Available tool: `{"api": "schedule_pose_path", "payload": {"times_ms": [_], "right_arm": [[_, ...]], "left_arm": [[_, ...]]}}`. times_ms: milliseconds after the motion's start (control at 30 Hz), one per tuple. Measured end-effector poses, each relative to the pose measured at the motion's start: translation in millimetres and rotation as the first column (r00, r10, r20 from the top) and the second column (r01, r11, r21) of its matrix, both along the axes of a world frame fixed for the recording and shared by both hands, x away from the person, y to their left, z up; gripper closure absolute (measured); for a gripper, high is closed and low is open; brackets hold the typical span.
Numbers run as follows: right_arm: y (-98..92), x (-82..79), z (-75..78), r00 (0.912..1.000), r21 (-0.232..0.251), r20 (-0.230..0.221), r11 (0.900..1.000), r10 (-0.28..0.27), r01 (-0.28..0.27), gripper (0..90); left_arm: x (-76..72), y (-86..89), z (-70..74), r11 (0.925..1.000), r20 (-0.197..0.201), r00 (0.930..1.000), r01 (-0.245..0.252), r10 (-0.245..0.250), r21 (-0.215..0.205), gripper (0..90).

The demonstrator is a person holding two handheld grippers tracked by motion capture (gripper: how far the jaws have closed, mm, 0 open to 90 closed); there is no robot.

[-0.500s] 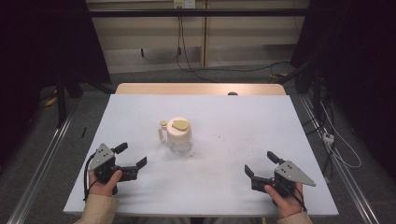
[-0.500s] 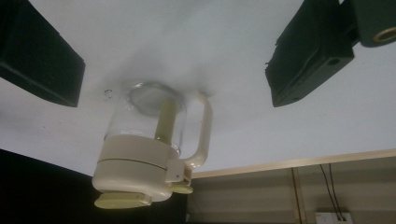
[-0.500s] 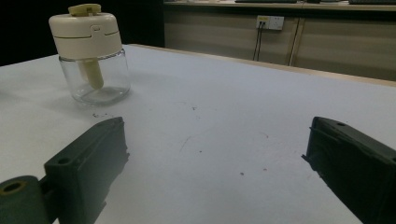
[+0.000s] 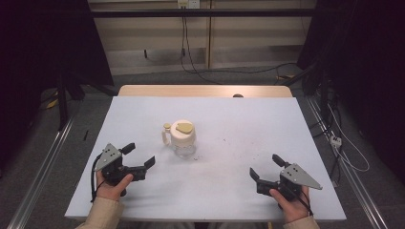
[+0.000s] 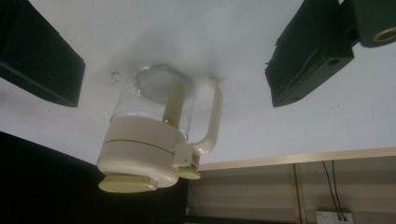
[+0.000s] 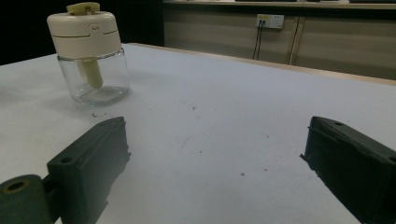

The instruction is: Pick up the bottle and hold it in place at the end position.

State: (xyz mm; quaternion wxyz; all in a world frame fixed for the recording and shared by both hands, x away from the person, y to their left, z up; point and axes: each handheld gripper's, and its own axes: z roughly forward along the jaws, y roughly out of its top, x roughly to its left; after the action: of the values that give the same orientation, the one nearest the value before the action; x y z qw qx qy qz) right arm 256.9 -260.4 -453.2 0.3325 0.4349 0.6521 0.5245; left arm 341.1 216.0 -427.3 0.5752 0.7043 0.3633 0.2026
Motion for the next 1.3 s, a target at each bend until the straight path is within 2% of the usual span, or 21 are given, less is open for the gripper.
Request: {"api": "schedule_pose_path", "payload": {"times_ms": [200,267,300,467,567,667,933,1300], "right_arm": [[1.6,-0.2,1.4,0.9999,-0.009,0.012,1.0,0.003,-0.002,5.9],[1.8,-0.1,1.4,0.9999,-0.009,0.014,1.0,0.005,-0.005,5.8],[1.6,0.0,1.4,0.9999,-0.01,0.014,1.0,0.004,-0.004,5.8],[1.1,-0.2,2.1,0.9998,-0.004,0.017,1.0,0.006,-0.006,5.8],[1.9,-0.1,2.1,0.9998,-0.006,0.019,1.0,0.009,-0.009,5.9],[2.5,0.0,2.1,0.9998,-0.007,0.015,1.0,0.013,-0.013,6.1],[3.4,0.1,2.6,0.9997,-0.007,0.019,1.0,0.017,-0.017,6.1],[3.9,0.2,2.8,0.9995,-0.01,0.02,1.0,0.024,-0.024,6.1]], "left_arm": [[4.4,-15.6,3.4,1.0,-0.016,0.9998,0.008,-0.008,-0.002,3.7],[6.3,-21.2,3.7,0.9997,-0.019,0.9998,0.009,-0.008,0.021,3.7],[7.2,-24.7,3.5,0.9999,-0.025,0.9997,0.003,-0.003,0.011,3.9],[11.8,-37.1,2.0,0.999,-0.046,0.9989,0.014,-0.012,0.042,4.3],[13.3,-43.2,0.7,0.9981,-0.044,0.9988,0.026,-0.024,0.055,4.4],[14.8,-48.5,0.9,0.9984,-0.048,0.9984,0.032,-0.03,0.046,4.5],[22.5,-64.9,-2.0,0.9974,-0.067,0.9967,0.049,-0.046,0.052,4.8],[32.9,-86.2,-5.8,0.9972,-0.086,0.9957,0.041,-0.036,0.063,5.1]]}}
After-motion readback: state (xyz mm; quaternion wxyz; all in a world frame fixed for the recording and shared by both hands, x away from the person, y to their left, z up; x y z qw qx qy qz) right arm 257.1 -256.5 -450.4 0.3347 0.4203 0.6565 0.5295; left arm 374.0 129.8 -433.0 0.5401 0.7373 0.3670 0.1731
